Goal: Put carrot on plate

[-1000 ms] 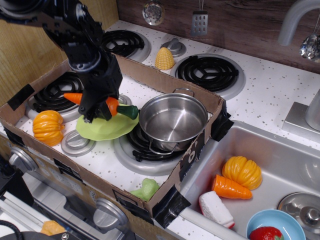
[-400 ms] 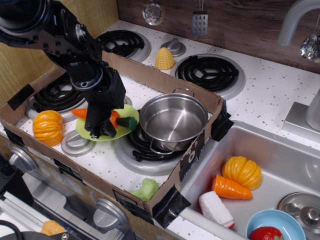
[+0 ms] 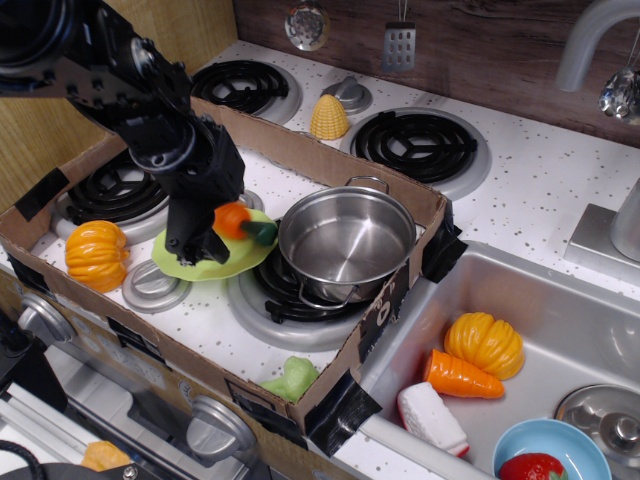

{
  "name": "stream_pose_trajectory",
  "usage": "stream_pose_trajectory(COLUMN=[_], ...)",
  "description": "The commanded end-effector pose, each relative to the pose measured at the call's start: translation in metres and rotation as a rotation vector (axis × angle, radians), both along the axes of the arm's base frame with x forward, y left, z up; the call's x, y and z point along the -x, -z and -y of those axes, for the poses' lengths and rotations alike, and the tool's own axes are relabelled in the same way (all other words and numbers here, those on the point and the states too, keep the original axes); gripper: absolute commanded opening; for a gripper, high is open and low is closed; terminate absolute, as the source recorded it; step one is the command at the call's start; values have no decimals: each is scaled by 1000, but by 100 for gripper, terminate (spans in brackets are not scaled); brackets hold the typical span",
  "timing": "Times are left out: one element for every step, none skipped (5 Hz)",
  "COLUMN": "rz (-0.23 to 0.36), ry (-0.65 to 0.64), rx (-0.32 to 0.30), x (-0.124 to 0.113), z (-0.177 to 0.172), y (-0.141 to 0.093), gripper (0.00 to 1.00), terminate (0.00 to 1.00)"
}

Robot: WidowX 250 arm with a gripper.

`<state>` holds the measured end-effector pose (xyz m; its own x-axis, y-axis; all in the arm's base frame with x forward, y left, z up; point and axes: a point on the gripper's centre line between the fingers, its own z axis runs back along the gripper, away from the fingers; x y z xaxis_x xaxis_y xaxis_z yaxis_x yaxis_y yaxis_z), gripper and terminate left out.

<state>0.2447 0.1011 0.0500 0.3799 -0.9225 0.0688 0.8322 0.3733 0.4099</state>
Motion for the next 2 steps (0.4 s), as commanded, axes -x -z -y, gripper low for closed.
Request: stream_pose_trajectory(rz=[111,120], ry=[-88,-107], rx=[-295,-337], x=[-7,-6], z=[27,39], y=[-93,-137], gripper=[100,100], terminate=[0,100])
